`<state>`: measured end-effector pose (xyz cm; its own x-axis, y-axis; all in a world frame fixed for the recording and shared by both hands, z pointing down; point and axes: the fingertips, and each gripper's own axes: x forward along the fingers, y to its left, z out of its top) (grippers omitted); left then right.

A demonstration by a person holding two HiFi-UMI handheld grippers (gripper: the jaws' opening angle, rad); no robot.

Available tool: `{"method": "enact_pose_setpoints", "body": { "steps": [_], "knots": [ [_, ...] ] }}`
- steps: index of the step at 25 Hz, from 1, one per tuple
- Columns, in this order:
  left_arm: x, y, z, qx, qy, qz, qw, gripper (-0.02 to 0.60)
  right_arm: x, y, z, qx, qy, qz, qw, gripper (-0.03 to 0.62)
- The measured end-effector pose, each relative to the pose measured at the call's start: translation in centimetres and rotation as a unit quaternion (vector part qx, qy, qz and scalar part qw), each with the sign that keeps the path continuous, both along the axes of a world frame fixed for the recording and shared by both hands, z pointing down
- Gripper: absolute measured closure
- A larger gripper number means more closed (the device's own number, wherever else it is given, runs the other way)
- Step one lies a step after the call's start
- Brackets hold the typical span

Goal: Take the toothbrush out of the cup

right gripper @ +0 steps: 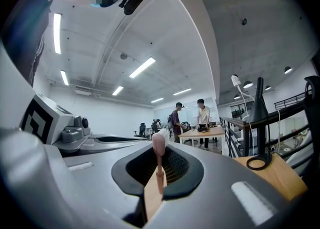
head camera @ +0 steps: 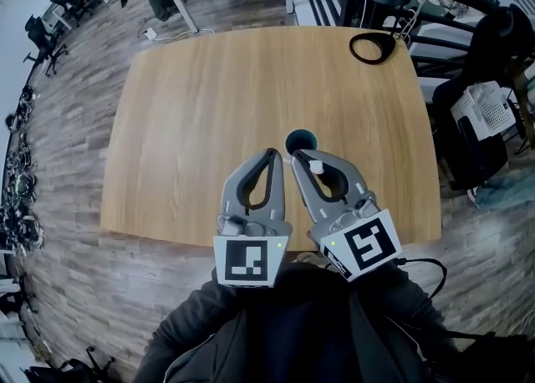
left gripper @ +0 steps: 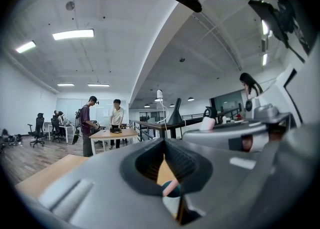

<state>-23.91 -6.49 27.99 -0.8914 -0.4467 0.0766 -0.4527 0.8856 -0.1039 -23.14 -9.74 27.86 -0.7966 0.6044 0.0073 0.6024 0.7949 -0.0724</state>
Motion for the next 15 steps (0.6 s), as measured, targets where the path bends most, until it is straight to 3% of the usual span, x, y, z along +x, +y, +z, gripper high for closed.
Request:
{"method": "enact_pose_setpoints", "body": {
  "steps": [8, 15],
  "knots": [
    [0.2, 5.0, 0.0, 0.015, 0.004, 0.016, 0.9998, 0.574, 0.7, 4.8, 0.6, 0.001, 0.014, 0.021, 1.000, 0.588],
    [0.9, 6.3, -0.3, 0.018, 0.001, 0.042, 0.9989, 0.574, 1.4, 6.5, 0.2, 0.007, 0.009, 0.042, 0.999, 0.588]
  ]
}}
